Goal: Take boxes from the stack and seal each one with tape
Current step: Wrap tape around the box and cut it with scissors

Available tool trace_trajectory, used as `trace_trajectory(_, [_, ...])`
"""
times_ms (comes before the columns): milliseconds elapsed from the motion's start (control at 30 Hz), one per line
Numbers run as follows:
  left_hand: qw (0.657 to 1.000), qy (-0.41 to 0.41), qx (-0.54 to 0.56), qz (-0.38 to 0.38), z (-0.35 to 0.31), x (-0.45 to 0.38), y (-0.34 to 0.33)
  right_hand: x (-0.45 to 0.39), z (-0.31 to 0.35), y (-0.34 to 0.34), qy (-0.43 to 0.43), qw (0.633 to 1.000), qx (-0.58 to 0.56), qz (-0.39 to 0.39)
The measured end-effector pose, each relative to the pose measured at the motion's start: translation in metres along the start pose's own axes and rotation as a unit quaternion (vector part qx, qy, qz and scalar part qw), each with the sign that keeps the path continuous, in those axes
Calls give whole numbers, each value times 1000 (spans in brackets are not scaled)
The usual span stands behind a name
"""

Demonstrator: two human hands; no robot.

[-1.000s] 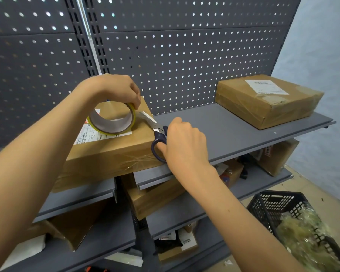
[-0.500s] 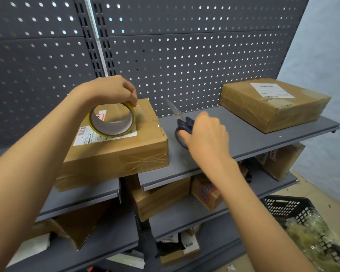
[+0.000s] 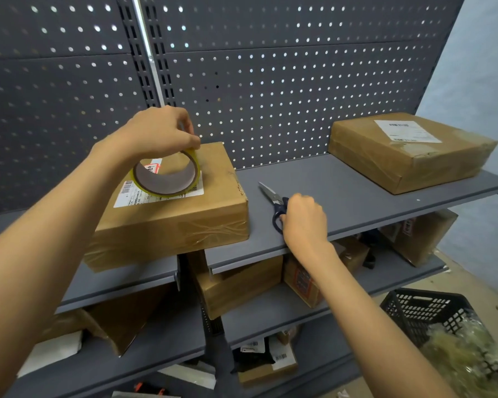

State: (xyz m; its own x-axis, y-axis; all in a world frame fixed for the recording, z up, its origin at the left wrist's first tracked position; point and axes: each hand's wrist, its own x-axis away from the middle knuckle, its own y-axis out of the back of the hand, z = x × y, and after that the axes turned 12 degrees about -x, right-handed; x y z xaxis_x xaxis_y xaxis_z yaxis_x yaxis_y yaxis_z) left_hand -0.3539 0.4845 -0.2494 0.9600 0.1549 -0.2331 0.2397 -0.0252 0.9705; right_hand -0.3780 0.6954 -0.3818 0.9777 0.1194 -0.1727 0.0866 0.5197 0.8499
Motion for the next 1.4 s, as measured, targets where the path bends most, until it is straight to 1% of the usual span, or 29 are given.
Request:
trace_trajectory(167, [999,34,-12,-15,5,9,3,-4,-5,-11,33,998,55,-14])
trace_trajectory(233, [999,33,-7,-23,6,14,4,-4,-6,-12,45,997,56,-14])
trace_trajectory(300, [999,30,2,-34,5,20,6,-4,-7,-8,67,997,30,-27])
trace_trajectory(333, [999,29,8,-42,3,23,8,-5,-6,-4,88,995,-1,-40])
trace_trajectory(367, [998,28,18,-53,2,27,9,-6,-3,1,112,991,-56,-52])
trace_trajectory(400, [997,25,30,-66,1,30,10,-6,3,7,133,980,-139,-55])
trace_trajectory(433, [995,19,45,-82,0,34,12,-5,12,14,155,958,-237,-55])
trace_trajectory(500, [991,3,69,-113,-3,41,13,1,34,31,202,893,-399,-52])
trace_trajectory(567, [987,-15,83,-138,-5,50,13,8,53,47,235,837,-493,-32])
trace_trajectory(600, [985,-21,90,-147,-6,54,12,10,60,52,242,818,-522,-18])
trace_trajectory(667, [981,-23,98,-166,-7,62,9,12,67,57,244,800,-548,8])
trace_trajectory(767, [976,-19,102,-193,-8,74,5,11,70,53,236,797,-554,45])
trace_trajectory(867, [972,-26,111,-206,-8,82,3,12,70,46,232,789,-564,77])
trace_trajectory(1067, [973,-18,109,-203,-12,87,2,15,68,40,263,762,-588,70])
trace_trajectory(1233, [975,-28,106,-192,-14,85,-1,16,65,41,246,757,-602,59])
trace_trajectory(1400, [977,-42,102,-185,-21,84,-4,16,63,41,217,764,-602,80])
